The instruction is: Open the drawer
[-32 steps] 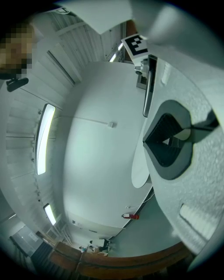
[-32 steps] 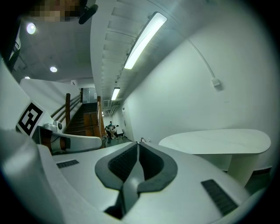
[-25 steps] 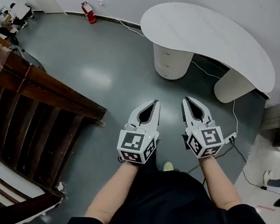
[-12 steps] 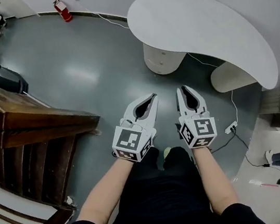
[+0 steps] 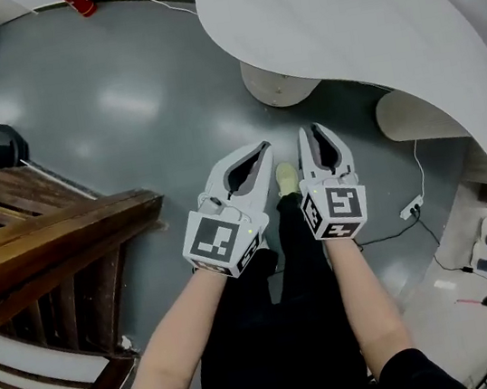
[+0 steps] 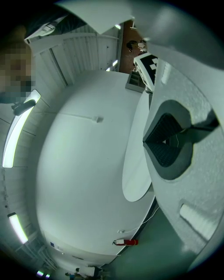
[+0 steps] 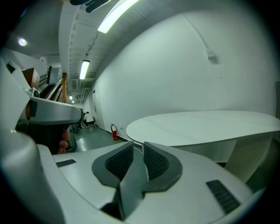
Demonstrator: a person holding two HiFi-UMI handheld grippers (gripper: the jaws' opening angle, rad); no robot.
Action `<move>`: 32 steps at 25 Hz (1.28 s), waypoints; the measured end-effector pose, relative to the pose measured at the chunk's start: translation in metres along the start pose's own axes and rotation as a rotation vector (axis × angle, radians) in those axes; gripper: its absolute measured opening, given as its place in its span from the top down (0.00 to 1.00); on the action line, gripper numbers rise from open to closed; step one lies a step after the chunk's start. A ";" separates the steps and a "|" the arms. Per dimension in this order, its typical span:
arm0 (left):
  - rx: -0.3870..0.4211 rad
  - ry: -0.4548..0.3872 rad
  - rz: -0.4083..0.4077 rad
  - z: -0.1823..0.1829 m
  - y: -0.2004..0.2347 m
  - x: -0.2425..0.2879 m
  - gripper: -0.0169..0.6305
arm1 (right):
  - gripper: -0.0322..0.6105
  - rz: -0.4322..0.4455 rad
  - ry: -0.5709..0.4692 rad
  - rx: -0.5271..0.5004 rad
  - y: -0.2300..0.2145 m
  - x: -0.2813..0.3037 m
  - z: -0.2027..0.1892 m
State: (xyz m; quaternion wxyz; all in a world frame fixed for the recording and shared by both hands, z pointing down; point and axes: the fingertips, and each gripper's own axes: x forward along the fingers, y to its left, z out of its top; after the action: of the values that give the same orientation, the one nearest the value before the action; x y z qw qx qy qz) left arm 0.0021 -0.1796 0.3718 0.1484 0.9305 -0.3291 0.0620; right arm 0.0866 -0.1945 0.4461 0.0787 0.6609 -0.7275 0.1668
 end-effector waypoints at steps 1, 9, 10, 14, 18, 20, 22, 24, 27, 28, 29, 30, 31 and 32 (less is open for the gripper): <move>-0.006 -0.003 0.002 -0.007 0.011 0.010 0.96 | 0.84 -0.009 0.001 -0.001 -0.005 0.016 -0.009; -0.062 -0.009 0.019 -0.087 0.082 0.084 0.96 | 0.82 -0.049 0.006 -0.022 -0.030 0.125 -0.093; -0.066 -0.007 0.017 -0.097 0.088 0.093 0.96 | 0.81 -0.055 0.005 -0.018 -0.034 0.136 -0.102; -0.067 -0.007 0.012 -0.134 0.109 0.119 0.96 | 0.80 -0.083 -0.001 0.000 -0.049 0.174 -0.133; -0.072 -0.014 0.019 -0.155 0.128 0.137 0.96 | 0.78 -0.107 -0.005 0.002 -0.062 0.200 -0.149; -0.073 -0.018 0.020 -0.160 0.133 0.144 0.96 | 0.77 -0.117 -0.002 0.003 -0.069 0.212 -0.153; -0.076 -0.022 0.022 -0.164 0.137 0.150 0.96 | 0.76 -0.125 0.001 0.007 -0.075 0.223 -0.157; -0.082 -0.025 0.026 -0.168 0.141 0.154 0.96 | 0.75 -0.129 0.002 0.011 -0.079 0.233 -0.159; -0.091 -0.026 0.034 -0.173 0.144 0.156 0.96 | 0.74 -0.133 0.002 0.012 -0.081 0.244 -0.158; -0.092 -0.025 0.037 -0.174 0.146 0.156 0.96 | 0.74 -0.133 0.003 0.011 -0.081 0.247 -0.158; -0.093 -0.025 0.039 -0.176 0.147 0.156 0.96 | 0.74 -0.135 0.004 0.009 -0.082 0.250 -0.158; -0.093 -0.025 0.041 -0.177 0.148 0.157 0.96 | 0.74 -0.138 0.005 0.008 -0.082 0.253 -0.158; -0.092 -0.026 0.044 -0.177 0.150 0.157 0.96 | 0.74 -0.144 0.005 0.007 -0.083 0.255 -0.157; -0.092 -0.027 0.047 -0.178 0.151 0.156 0.96 | 0.74 -0.152 0.005 0.007 -0.084 0.257 -0.157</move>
State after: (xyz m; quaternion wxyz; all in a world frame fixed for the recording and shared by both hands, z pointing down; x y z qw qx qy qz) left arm 0.0249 -0.3278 0.6092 0.1849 0.9155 -0.3552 0.0379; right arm 0.1239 -0.3861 0.6896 0.0906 0.7141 -0.6743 0.1647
